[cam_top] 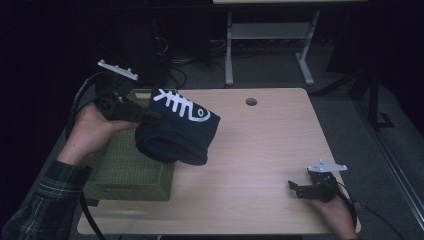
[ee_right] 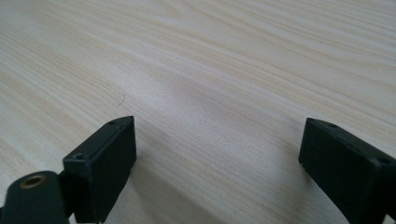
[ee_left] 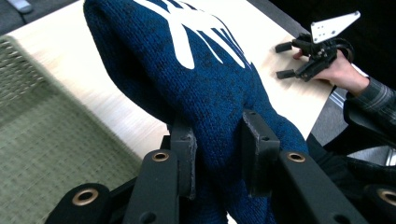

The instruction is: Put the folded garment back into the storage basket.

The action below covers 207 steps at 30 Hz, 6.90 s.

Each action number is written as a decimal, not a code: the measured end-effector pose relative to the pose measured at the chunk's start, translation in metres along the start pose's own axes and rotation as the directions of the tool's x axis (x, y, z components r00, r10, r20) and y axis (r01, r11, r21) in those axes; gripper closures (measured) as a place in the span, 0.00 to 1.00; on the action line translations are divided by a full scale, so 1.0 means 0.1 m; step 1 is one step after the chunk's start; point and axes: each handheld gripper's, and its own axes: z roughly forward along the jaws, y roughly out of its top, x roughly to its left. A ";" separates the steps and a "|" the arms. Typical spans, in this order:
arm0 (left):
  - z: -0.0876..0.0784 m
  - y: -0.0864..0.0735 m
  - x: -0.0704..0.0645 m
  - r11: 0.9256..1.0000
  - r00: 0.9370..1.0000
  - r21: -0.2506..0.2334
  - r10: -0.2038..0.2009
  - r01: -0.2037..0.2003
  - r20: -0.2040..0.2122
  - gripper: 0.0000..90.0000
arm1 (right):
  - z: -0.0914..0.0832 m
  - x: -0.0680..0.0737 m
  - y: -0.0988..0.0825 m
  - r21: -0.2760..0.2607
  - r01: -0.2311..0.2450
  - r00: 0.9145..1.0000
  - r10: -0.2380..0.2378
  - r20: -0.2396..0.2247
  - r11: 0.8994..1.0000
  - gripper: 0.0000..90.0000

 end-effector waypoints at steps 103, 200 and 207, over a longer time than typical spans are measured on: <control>0.03 -1.72 1.54 0.963 0.942 0.051 -0.246 0.264 -0.230 0.38 | 0.00 0.00 0.00 0.000 0.005 1.000 -0.005 0.000 1.000 0.12; 2.48 -0.73 -0.62 0.986 0.985 -0.083 0.139 -0.147 -0.100 0.14 | 0.00 0.00 0.00 0.000 0.005 1.000 -0.005 -0.001 1.000 0.12; 2.64 -0.88 -0.58 0.987 0.986 -0.077 0.133 -0.141 -0.101 0.14 | 0.00 0.00 0.00 0.001 0.006 1.000 -0.006 -0.001 1.000 0.12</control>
